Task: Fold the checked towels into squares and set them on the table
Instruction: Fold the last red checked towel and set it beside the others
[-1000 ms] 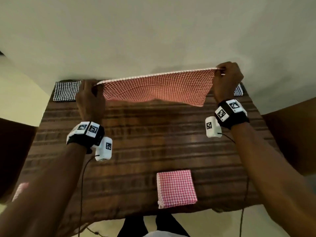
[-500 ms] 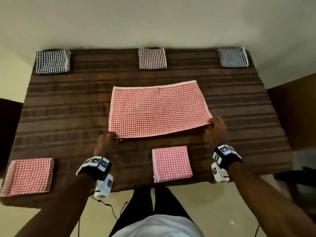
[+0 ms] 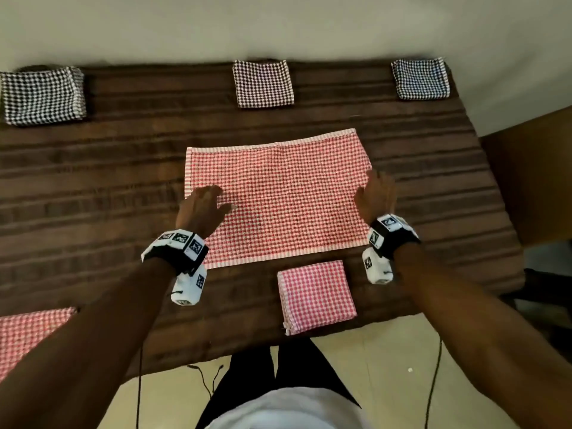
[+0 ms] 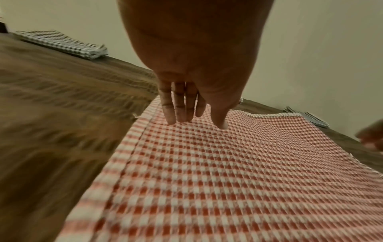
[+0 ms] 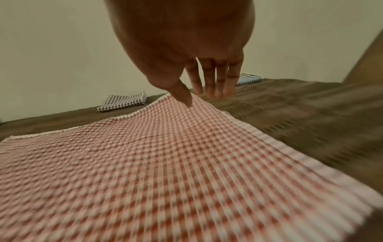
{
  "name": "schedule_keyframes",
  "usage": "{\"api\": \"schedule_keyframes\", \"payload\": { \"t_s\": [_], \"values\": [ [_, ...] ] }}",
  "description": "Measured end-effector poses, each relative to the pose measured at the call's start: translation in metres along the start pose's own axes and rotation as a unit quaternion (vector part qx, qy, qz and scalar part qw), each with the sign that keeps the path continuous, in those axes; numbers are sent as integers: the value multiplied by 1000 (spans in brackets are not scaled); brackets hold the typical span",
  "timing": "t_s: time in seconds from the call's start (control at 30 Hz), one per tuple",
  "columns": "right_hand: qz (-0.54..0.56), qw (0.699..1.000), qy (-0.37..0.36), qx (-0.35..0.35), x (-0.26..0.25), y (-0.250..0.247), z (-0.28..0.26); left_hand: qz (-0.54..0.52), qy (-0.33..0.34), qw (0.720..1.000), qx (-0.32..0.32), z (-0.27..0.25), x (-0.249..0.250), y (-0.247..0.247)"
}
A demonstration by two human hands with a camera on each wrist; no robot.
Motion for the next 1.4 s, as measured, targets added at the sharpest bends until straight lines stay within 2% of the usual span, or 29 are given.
{"api": "schedule_keyframes", "payload": {
  "t_s": [0.2, 0.3, 0.37, 0.43, 0.5, 0.57, 0.6, 0.67, 0.73, 0.77, 0.83, 0.93, 1.0, 1.1, 1.17, 1.23, 1.3, 1.37, 1.4],
  "values": [
    [-110, 982, -136, -65, -69, 4, 94, 30, 42, 998, -35, 55, 22, 23],
    [-191, 955, -169, -151, -82, 12, 124, 41, 32, 997, -49, 72, 18, 29],
    [-253, 936, -170, -174, -74, 12, 136, 50, 25, 998, -43, 78, 9, 27],
    [-273, 945, -139, -113, -56, 3, 145, 44, 17, 999, -19, 80, -4, 24],
    [-268, 961, -66, -22, -41, -8, 150, 28, -13, 999, 21, 83, -19, 18],
    [-231, 972, -31, 37, -48, 0, 137, 19, -39, 997, 61, 81, -23, 19],
    [-202, 977, -49, 55, -63, 10, 123, 15, -31, 996, 79, 78, -17, 22],
    [-104, 980, -156, 67, -110, 38, 89, -3, 30, 995, 95, 72, 11, 35],
    [-6, 958, -287, 13, -166, 70, 56, -18, 101, 991, 87, 68, 39, 54],
    [4, 942, -333, -34, -190, 84, 43, -24, 121, 989, 81, 69, 46, 62],
    [-16, 928, -361, -87, -213, 101, 36, -21, 116, 989, 89, 77, 45, 70],
    [-25, 938, -341, -66, -190, 104, 52, 18, 37, 993, 113, 82, 15, 60],
    [-25, 962, -269, -45, -144, 101, 72, 33, -13, 991, 132, 83, -9, 46],
    [-2, 994, -110, -25, -58, 96, 106, 47, -30, 989, 136, 86, -29, 33],
    [-6, 997, -60, -46, -17, 93, 117, 46, -36, 990, 128, 85, -31, 31],
    [-12, 998, -27, -61, -3, 88, 111, 27, -50, 990, 131, 77, -23, 33],
    [0, 997, -50, -65, -24, 83, 80, 9, -39, 991, 130, 62, 1, 46],
    [16, 981, -169, -93, -74, 88, 26, -9, 9, 993, 113, 41, 38, 70],
    [4, 962, -246, -117, -100, 94, -5, -10, 33, 994, 100, 31, 55, 83]
  ]
}}
Point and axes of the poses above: each hand's wrist, its own z-axis towards the middle knuckle, its own y-axis out of the palm, x = y × z, the point moved 6 cm from there along z, towards the middle knuckle, and after that the axes turned 8 degrees about -z, right-handed, at the moved point
